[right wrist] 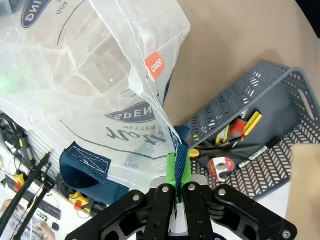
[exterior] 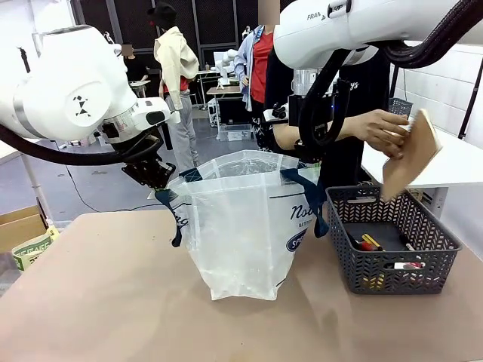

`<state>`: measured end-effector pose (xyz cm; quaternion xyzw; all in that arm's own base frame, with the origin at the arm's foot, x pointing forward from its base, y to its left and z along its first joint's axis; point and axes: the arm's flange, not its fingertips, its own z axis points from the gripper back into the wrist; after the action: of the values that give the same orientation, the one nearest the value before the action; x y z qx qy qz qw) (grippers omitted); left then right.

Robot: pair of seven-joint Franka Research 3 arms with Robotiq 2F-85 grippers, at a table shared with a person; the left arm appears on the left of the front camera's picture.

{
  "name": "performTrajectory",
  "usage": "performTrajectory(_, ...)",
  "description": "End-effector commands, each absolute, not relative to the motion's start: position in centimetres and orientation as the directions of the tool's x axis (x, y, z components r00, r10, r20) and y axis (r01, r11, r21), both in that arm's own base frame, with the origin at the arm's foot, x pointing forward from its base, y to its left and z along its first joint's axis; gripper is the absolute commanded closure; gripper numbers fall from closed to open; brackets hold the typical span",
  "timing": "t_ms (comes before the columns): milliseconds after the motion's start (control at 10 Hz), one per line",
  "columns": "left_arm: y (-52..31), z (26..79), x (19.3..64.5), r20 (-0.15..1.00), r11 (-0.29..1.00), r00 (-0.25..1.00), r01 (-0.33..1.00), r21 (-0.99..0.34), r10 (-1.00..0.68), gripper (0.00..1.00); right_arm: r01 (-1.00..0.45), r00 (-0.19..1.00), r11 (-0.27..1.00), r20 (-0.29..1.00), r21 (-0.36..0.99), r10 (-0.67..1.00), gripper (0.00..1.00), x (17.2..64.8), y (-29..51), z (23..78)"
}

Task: Transfer purchased items from the store into the shopping bag.
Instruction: Move the Reusable shopping bag to the right side of the table.

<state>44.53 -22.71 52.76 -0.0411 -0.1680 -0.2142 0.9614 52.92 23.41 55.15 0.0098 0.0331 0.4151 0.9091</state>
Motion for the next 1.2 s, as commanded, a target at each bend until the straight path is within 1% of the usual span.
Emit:
performTrajectory(0,-22.65,52.76,44.51,0.340,0.911,0.858,0.412,-0.005,-0.386,1.00,-0.753,0.654,0.656,-0.061,0.050,0.754,1.00,52.98,23.36,55.13)
performTrajectory(1100,-22.65,52.76,44.51,0.340,0.911,0.858,0.412,-0.005,-0.386,1.00,-0.753,0.654,0.656,-0.061,0.050,0.754,1.00,52.98,23.36,55.13)
